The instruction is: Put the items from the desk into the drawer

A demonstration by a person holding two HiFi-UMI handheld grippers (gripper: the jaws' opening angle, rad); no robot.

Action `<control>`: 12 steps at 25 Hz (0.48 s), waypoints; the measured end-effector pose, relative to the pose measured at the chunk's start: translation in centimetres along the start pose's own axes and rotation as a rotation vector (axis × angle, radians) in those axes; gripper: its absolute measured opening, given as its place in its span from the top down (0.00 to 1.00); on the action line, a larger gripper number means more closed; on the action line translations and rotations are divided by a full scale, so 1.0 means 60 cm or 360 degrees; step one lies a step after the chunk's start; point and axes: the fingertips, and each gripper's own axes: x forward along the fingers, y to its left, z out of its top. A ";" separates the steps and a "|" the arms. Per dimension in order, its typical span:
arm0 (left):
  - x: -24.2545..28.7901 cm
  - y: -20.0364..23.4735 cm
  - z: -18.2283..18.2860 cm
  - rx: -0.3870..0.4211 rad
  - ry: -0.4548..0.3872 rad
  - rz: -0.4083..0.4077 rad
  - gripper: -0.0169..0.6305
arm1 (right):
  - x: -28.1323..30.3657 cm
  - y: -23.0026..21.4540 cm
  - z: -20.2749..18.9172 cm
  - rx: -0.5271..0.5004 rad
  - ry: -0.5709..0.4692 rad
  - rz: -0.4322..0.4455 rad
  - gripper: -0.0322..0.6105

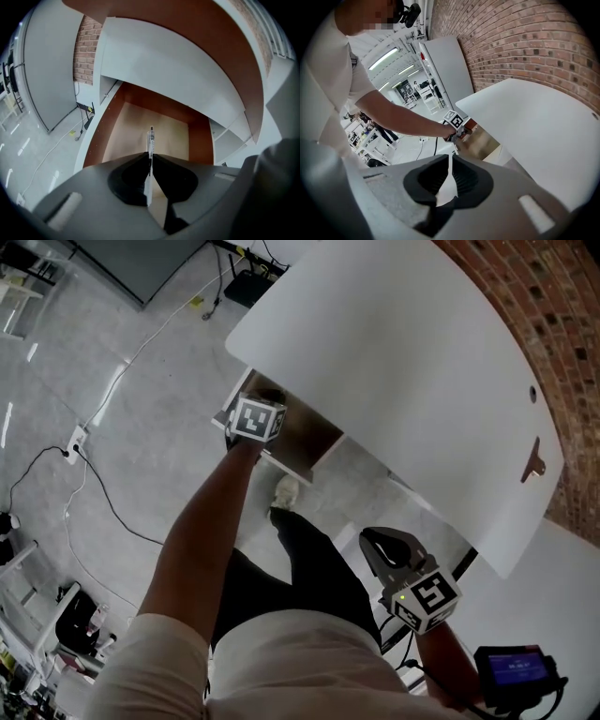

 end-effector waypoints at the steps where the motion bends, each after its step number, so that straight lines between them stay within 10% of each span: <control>1: 0.006 0.006 -0.002 0.0006 0.0004 0.0001 0.92 | 0.004 0.003 -0.002 0.0002 0.0008 0.0000 0.91; 12: 0.051 0.046 -0.022 0.0098 0.0171 0.0131 0.92 | 0.027 -0.015 -0.045 0.0015 0.0102 -0.0023 0.91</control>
